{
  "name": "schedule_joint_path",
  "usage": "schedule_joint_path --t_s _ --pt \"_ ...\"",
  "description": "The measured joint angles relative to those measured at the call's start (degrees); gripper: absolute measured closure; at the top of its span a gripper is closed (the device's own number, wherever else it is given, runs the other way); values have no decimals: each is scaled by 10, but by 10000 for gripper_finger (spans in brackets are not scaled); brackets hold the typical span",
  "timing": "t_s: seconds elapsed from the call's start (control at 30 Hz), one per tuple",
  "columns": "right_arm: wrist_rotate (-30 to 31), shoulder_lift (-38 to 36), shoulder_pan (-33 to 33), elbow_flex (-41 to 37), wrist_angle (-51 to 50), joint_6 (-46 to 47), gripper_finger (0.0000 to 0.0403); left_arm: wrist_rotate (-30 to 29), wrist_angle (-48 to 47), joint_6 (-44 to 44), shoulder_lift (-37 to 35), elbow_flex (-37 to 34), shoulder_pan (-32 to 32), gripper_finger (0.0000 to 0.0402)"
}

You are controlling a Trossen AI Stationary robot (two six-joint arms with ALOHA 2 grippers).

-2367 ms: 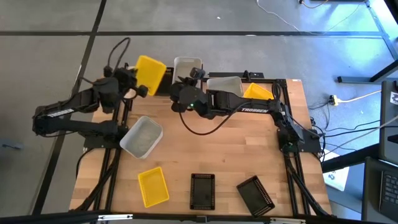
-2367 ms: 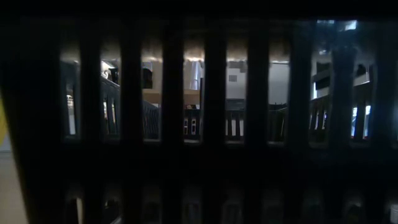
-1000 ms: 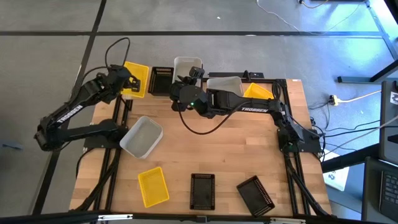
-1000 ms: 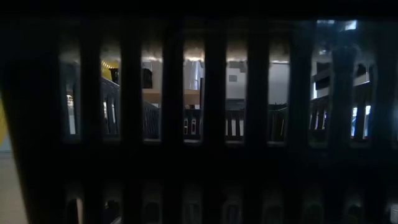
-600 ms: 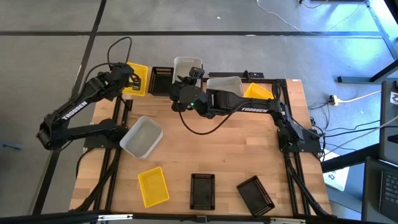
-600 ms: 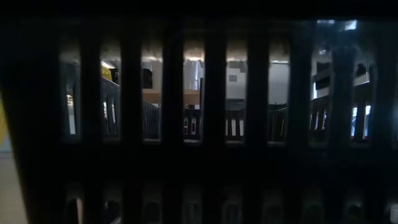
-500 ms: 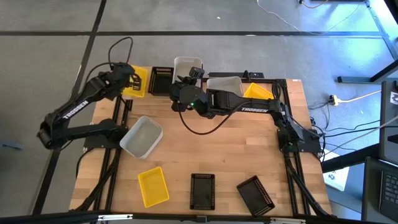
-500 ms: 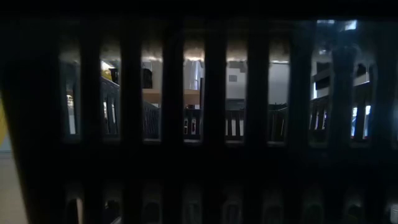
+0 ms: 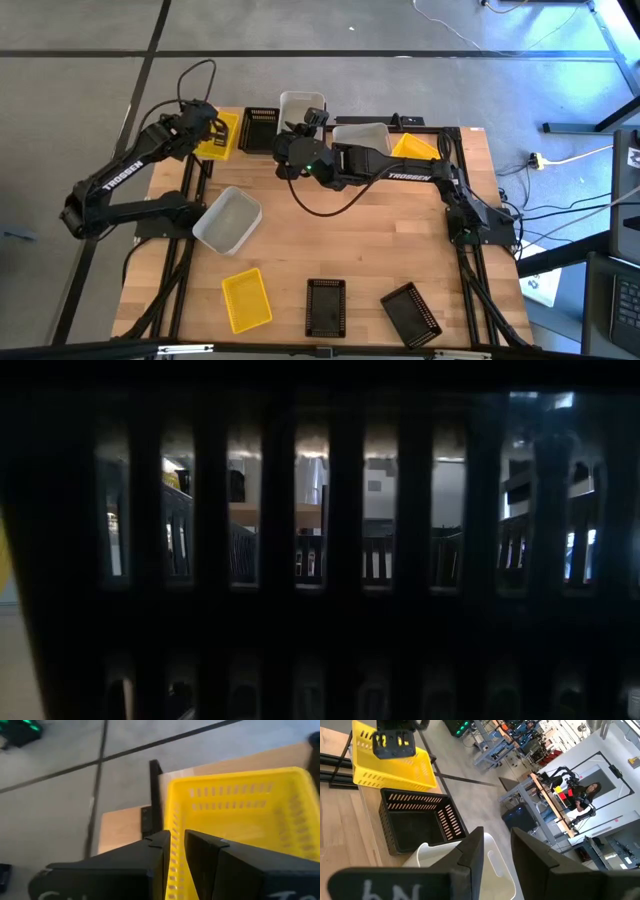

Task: Stack baskets on shelf by color
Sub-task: Put the middle yellow bin on the shelf

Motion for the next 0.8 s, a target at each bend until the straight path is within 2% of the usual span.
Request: schedule_joint_path --t_s 0.1,0.23,0.47,0.6,0.8 --pt "1 0 0 0 0 0 302 52 0 22 -15 19 -1 353" --pt "0 0 -2 0 -2 0 302 152 -36 112 -50 47 -15 356" --pt "0 0 -7 0 -6 0 302 315 -218 167 -122 64 -44 354" --pt "0 0 -7 0 -6 0 302 341 -292 145 -154 45 -53 354" --pt "0 0 -7 0 -4 0 302 338 -280 145 -177 -13 -53 354"
